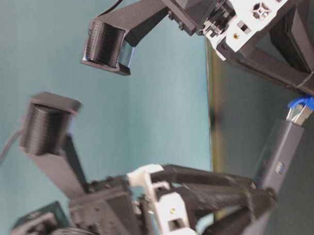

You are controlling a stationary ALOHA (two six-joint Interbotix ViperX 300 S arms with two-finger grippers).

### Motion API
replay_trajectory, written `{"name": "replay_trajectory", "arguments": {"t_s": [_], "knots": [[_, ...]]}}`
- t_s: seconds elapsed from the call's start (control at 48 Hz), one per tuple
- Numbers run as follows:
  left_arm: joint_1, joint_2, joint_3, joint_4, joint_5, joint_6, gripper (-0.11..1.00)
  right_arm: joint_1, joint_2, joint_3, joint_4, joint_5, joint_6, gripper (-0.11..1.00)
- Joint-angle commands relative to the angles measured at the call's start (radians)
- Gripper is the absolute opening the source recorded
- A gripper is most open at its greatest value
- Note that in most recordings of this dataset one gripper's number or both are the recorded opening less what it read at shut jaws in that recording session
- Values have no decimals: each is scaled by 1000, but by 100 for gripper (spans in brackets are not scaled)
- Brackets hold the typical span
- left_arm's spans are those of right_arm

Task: Insert the LAN cable into the hub.
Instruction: 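Push the blue plug with right gripper into the hub's end port, then hold the hub and inserted plug together in the air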

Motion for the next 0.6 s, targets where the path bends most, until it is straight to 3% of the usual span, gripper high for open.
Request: {"name": "replay_trajectory", "arguments": {"t_s": [0.0, 0.208, 0.584], "knots": [[-6, -14, -9, 5, -23, 5, 29, -12, -15, -35, 3, -31, 5, 11], [-6, -15, 26, 5, -107, 3, 29, -23, -17, -51, 3, -31, -5, 11], [-5, -6, 17, 5, -126, 5, 29, -41, -9, -98, -2, -28, -20, 11]]}}
